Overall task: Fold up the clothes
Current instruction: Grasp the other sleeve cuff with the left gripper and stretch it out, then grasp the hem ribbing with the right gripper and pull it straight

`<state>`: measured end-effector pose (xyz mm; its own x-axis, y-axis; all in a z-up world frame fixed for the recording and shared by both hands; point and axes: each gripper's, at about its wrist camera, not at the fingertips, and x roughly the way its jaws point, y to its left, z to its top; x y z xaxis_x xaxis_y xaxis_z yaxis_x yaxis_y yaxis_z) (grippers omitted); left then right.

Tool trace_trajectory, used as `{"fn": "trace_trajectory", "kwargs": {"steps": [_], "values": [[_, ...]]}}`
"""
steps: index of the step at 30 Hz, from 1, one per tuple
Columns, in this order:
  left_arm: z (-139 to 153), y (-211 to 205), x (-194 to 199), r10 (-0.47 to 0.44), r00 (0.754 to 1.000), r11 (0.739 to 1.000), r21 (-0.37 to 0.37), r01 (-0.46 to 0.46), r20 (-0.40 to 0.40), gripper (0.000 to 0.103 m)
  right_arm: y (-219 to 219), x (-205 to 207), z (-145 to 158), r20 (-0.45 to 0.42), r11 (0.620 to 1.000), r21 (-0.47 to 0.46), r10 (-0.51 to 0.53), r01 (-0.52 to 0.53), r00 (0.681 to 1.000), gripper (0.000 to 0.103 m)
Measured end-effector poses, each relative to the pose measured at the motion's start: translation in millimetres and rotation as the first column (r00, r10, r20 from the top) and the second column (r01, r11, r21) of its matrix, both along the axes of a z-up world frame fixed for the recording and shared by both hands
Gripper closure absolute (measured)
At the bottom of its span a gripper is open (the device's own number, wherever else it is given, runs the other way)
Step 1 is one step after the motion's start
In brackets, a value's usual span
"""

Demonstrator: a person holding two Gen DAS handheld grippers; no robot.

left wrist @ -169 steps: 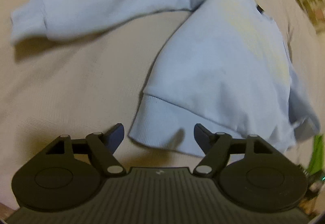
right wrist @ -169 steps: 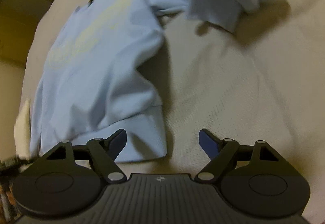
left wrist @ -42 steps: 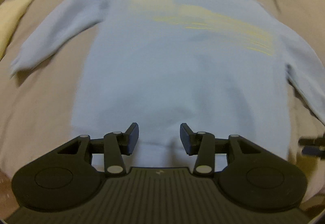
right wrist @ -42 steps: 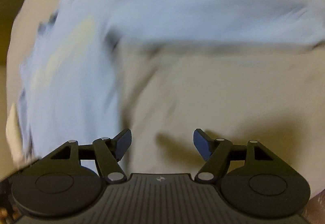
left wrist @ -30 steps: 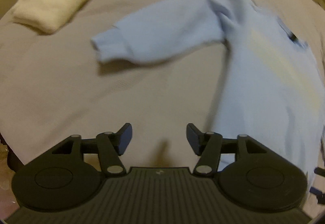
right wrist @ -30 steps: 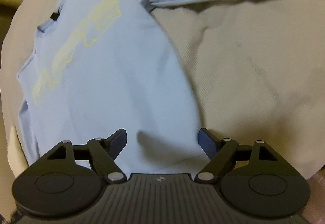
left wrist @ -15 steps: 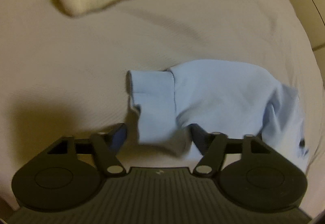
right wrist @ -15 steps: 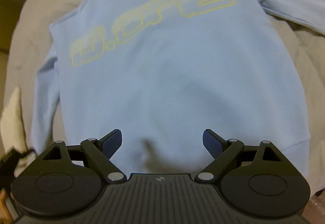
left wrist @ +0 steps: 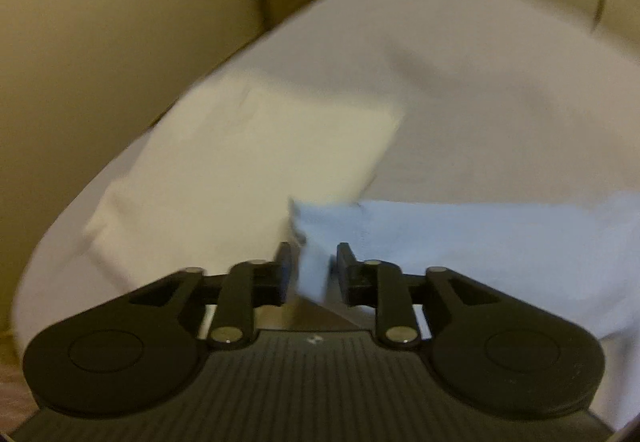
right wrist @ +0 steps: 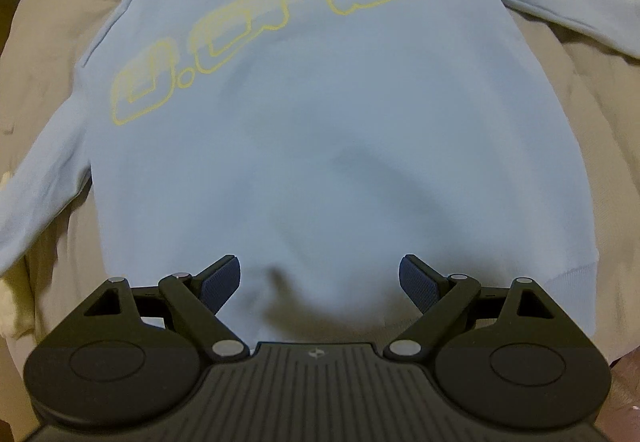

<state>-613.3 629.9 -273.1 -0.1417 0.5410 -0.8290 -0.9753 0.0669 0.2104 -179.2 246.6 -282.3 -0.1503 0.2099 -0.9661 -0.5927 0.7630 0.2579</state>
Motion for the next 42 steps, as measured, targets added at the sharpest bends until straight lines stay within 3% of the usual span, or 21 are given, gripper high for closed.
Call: {"fn": "trace_trajectory", "kwargs": {"steps": [3,6,8,10,11,14,16,20,21,24,25,26,27,28,29,30,31,35,37,39,42], "values": [[-13.6,-19.2,-5.3,0.060,0.998,0.995,-0.072,-0.062,-0.027,0.079,-2.2,2.4,-5.4,-0.010,1.000,0.003,-0.002,0.002,1.000,0.014],[1.1,-72.0,-6.1,0.060,0.993,0.991,-0.125,-0.046,0.105,0.072,-14.7,11.8,-1.6,0.002,1.000,0.022,-0.014,0.014,1.000,0.014],[2.5,-109.3,9.6,-0.028,0.973,0.973,-0.218,0.079,0.227,0.071,-31.0,23.8,1.7,0.025,0.999,0.026,-0.047,0.046,0.999,0.014],[0.4,-146.1,28.2,-0.105,0.929,0.929,-0.298,0.219,0.354,0.065,-53.7,37.7,3.4,0.040,0.995,0.027,-0.100,0.099,0.994,0.014],[-2.3,-165.6,39.2,-0.129,0.900,0.903,-0.327,0.280,0.416,0.059,-65.3,44.1,3.0,0.044,0.992,0.027,-0.126,0.125,0.991,0.014],[-11.8,-219.6,70.0,-0.162,0.803,0.814,-0.382,0.437,0.574,0.053,-100.9,61.4,1.5,0.056,0.981,0.021,-0.194,0.193,0.979,0.014],[-23.9,-237.2,82.1,-0.135,0.789,0.793,-0.412,0.449,0.600,0.051,-123.4,69.3,0.4,0.059,0.973,0.021,-0.230,0.229,0.971,0.014],[-52.4,-243.1,83.9,-0.022,0.819,0.812,-0.468,0.349,0.573,0.047,-156.1,74.1,-5.6,0.036,0.968,0.029,-0.252,0.251,0.967,0.014],[-58.3,-244.3,83.7,0.017,0.815,0.816,-0.480,0.324,0.579,0.047,-163.1,74.9,-8.1,0.027,0.966,0.035,-0.257,0.256,0.966,0.014],[-66.4,-249.7,90.4,0.086,0.758,0.812,-0.486,0.323,0.647,0.049,-177.9,77.8,-18.3,0.008,0.960,0.076,-0.272,0.270,0.962,0.014],[-68.1,-251.7,94.1,0.104,0.736,0.808,-0.489,0.330,0.669,0.055,-180.2,79.8,-25.0,0.000,0.956,0.099,-0.277,0.276,0.961,0.014],[-70.0,-253.7,98.0,0.124,0.721,0.802,-0.497,0.332,0.682,0.073,-180.6,81.6,-32.4,-0.019,0.950,0.126,-0.284,0.285,0.958,0.014],[-68.5,-256.7,101.1,0.136,0.717,0.802,-0.501,0.325,0.684,0.082,-181.5,83.8,-40.2,-0.047,0.942,0.155,-0.293,0.297,0.955,0.020],[-63.5,-260.7,104.4,0.139,0.719,0.808,-0.497,0.315,0.682,0.098,-183.5,86.8,-49.5,-0.102,0.930,0.176,-0.310,0.324,0.945,0.029],[-54.2,-265.2,105.6,0.119,0.720,0.819,-0.477,0.317,0.683,0.098,-183.9,89.7,-59.3,-0.170,0.915,0.173,-0.336,0.363,0.927,0.049],[-40.8,-270.2,104.8,0.079,0.722,0.834,-0.442,0.330,0.688,0.098,-184.0,92.5,-67.3,-0.229,0.903,0.166,-0.356,0.397,0.906,0.079],[-27.5,-275.3,104.0,0.039,0.722,0.847,-0.406,0.342,0.690,0.099,-183.0,95.2,-68.4,-0.258,0.900,0.160,-0.359,0.406,0.897,0.092],[20.3,-309.5,107.5,-0.165,0.733,0.859,-0.269,0.435,0.660,0.098,-191.4,112.4,-41.0,-0.259,0.903,0.218,-0.312,0.370,0.914,0.095],[20.7,-324.9,110.1,-0.216,0.756,0.850,-0.262,0.457,0.618,0.098,-200.0,120.8,-30.8,-0.267,0.897,0.231,-0.315,0.378,0.911,0.097],[3.9,-335.9,114.2,-0.231,0.796,0.846,-0.289,0.448,0.560,0.098,-206.8,123.8,-28.8,-0.254,0.907,0.219,-0.303,0.360,0.919,0.098],[-30.9,-346.6,124.4,-0.242,0.877,0.832,-0.376,0.407,0.414,0.094,-204.9,116.7,-45.9,-0.208,0.937,0.170,-0.268,0.304,0.941,0.098]]}}
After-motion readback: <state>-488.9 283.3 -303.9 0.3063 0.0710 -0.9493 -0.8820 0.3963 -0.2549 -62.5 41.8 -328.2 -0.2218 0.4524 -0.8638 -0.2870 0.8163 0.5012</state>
